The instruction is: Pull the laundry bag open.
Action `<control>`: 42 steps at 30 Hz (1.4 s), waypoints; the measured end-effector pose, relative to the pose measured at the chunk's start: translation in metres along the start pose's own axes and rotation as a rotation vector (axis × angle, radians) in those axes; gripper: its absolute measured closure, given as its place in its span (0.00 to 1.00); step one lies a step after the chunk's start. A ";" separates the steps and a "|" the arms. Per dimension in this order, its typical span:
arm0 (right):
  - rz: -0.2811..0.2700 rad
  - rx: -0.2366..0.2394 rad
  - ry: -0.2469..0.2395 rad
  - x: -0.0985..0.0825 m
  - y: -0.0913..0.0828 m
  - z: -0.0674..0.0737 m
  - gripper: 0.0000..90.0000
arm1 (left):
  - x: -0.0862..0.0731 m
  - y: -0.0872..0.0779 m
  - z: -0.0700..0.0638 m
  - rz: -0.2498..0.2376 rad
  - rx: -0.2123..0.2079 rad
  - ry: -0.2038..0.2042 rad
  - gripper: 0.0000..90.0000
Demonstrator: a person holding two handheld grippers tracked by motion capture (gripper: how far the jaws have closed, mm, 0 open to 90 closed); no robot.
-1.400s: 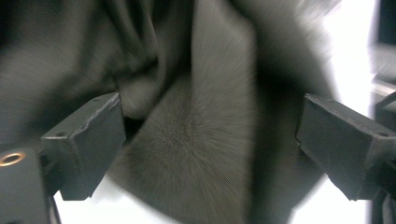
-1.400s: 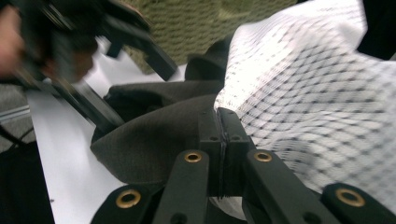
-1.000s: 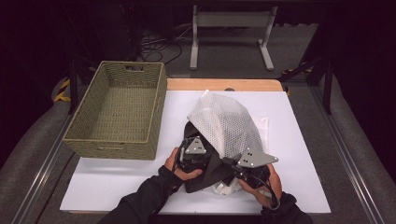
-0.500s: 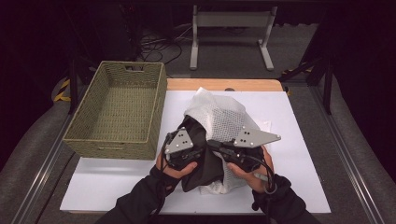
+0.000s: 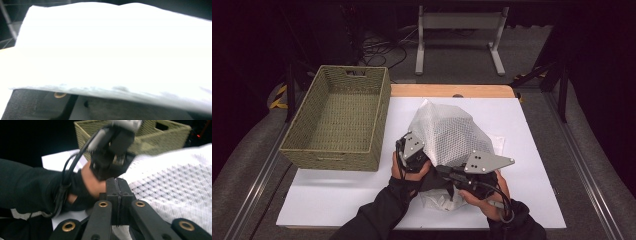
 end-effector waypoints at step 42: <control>0.361 -0.160 -0.032 -0.117 0.022 -0.012 1.00 | -0.034 -0.027 0.019 0.416 -0.304 0.331 0.89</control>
Point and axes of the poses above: each handheld gripper's, and its own axes: y roughly forward along the jaws, x roughly out of its top, z roughly to its left, the point moved 4 cm from there along y, roughly forward along the jaws, and after that the axes turned 9 degrees about z, right-handed, at the moved point
